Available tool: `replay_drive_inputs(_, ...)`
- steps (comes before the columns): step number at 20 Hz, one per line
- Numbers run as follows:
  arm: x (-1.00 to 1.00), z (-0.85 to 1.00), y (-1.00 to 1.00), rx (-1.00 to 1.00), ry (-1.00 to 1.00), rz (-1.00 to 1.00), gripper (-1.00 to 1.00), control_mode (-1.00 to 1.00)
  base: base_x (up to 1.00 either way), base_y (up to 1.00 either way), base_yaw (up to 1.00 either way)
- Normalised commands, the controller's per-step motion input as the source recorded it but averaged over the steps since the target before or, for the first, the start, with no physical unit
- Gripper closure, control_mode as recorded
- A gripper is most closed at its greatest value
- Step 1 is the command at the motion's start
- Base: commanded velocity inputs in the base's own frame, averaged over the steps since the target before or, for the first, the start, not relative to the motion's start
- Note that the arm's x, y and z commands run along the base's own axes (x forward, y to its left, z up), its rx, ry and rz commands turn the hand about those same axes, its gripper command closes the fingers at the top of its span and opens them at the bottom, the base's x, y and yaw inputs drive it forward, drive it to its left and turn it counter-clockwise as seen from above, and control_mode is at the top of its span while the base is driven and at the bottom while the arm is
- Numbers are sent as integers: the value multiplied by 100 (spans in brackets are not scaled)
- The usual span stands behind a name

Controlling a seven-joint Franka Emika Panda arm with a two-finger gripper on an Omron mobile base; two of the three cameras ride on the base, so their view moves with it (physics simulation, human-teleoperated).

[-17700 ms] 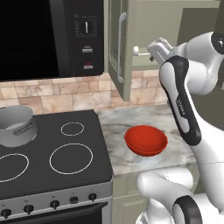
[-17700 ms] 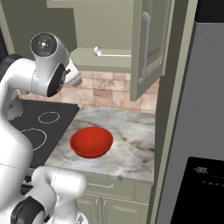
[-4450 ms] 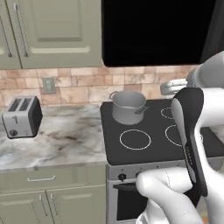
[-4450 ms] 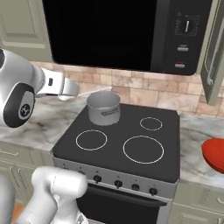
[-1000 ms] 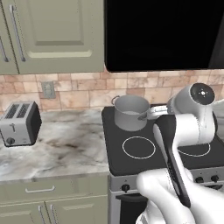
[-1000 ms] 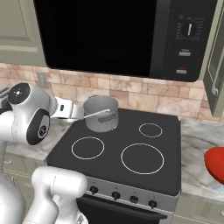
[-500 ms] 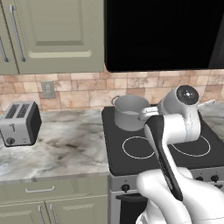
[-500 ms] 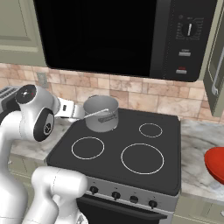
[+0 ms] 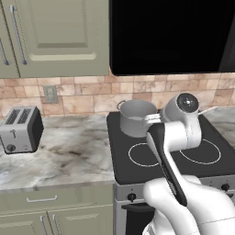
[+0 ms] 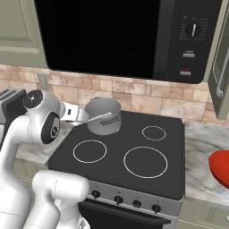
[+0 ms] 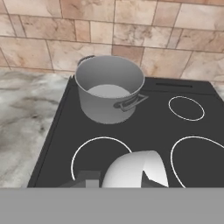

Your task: Open the cabinet and move the ladle to the pot. Then close the cabinet.

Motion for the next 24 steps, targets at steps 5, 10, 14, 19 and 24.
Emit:
replay_drive_inputs(5,26,-8,1,0,0,0,100,-100,0,0,0)
replay_drive_inputs(10,40,-6,1,0,2,0,100,-100,0,0,0)
replay_drive_inputs(14,42,0,3,0,4,0,100,-100,0,0,0)
replay_drive_inputs(19,50,-1,16,0,2,0,100,-100,0,0,0)
replay_drive_inputs(24,42,-16,6,0,0,0,100,-100,0,0,0)
